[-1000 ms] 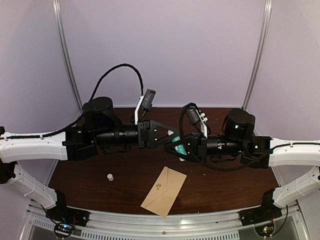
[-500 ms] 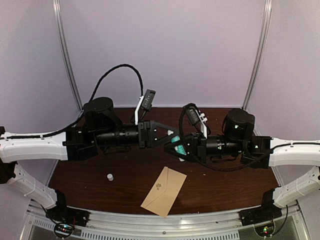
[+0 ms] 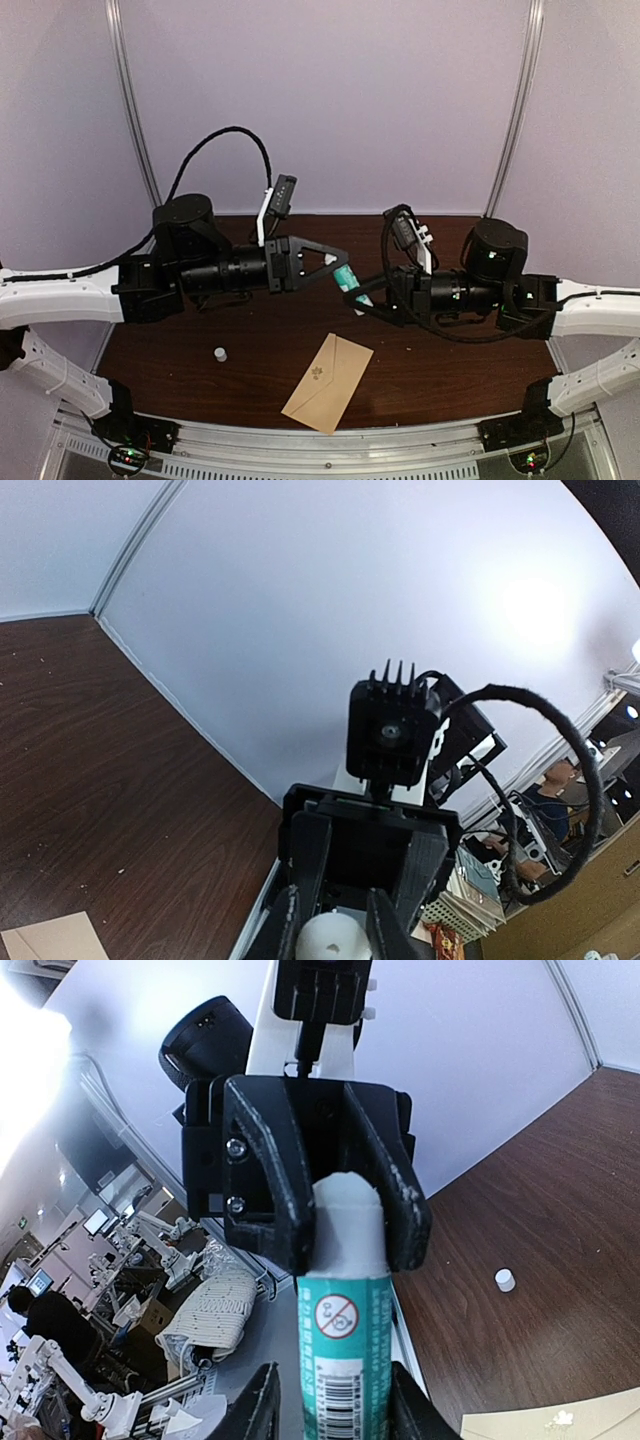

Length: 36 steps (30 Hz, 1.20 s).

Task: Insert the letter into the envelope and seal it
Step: Screw the solid glue.

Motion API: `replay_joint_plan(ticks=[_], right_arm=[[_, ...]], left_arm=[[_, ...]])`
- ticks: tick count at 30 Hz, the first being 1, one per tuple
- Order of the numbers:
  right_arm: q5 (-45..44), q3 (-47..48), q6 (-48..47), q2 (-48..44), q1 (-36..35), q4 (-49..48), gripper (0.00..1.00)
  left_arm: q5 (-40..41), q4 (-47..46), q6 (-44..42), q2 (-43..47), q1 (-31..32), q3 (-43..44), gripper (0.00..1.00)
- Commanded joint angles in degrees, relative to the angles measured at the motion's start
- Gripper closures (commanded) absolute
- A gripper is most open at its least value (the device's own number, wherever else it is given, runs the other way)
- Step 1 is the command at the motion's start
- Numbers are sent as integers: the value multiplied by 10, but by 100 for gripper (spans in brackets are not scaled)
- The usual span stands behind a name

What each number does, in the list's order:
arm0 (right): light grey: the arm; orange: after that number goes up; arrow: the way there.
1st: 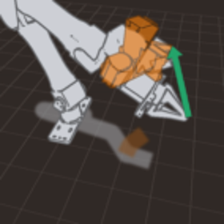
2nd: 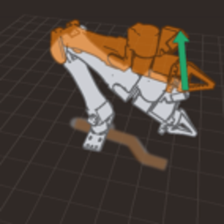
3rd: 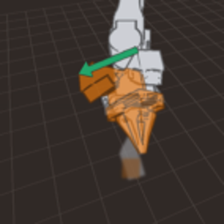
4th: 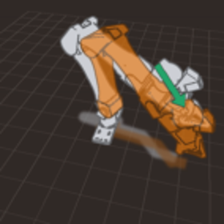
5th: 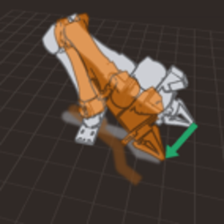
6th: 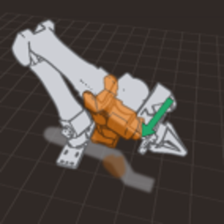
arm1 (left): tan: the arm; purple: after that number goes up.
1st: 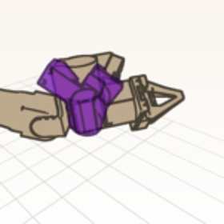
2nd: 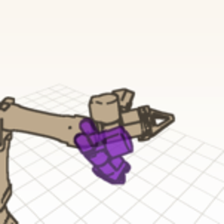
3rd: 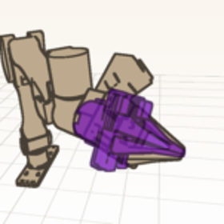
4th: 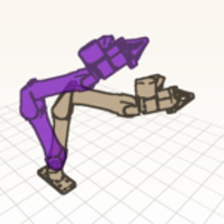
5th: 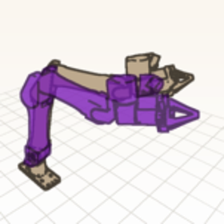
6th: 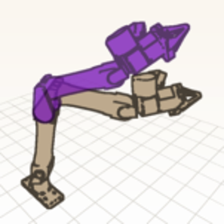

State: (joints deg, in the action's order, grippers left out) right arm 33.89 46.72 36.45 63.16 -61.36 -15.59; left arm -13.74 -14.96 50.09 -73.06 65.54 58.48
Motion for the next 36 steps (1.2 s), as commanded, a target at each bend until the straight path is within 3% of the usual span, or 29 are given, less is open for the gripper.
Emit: replay_joint_plan(ticks=[1, 5, 9, 11, 14, 17, 24, 29, 36], right_arm=[[30, -14, 15, -16, -1, -1, 68], [37, -12, 17, -10, -1, 1, 78], [35, -13, 20, -8, 0, -5, 96], [23, -15, 23, -10, 0, -15, 100], [-10, -23, 33, -18, -1, -44, 100], [-37, -32, 38, -22, 0, -80, 100], [-50, -25, 39, -5, -1, -107, 100], [-52, -24, 37, -2, 0, -103, 100], [-67, -23, 35, -3, -1, -94, 100]], left_arm=[[14, -7, 2, 9, -4, -4, 94], [15, -6, 1, 8, -5, -2, 94], [17, -4, 2, 9, -4, -4, 93], [19, -5, 2, 10, -4, -7, 80], [14, -12, 3, 8, -4, -9, 45], [1, -21, 3, 4, -5, -8, 33], [-28, -44, 9, -13, -4, -3, 36], [-31, -55, 12, -16, -4, -5, 53], [-48, -75, 23, -30, -3, -7, 60]])
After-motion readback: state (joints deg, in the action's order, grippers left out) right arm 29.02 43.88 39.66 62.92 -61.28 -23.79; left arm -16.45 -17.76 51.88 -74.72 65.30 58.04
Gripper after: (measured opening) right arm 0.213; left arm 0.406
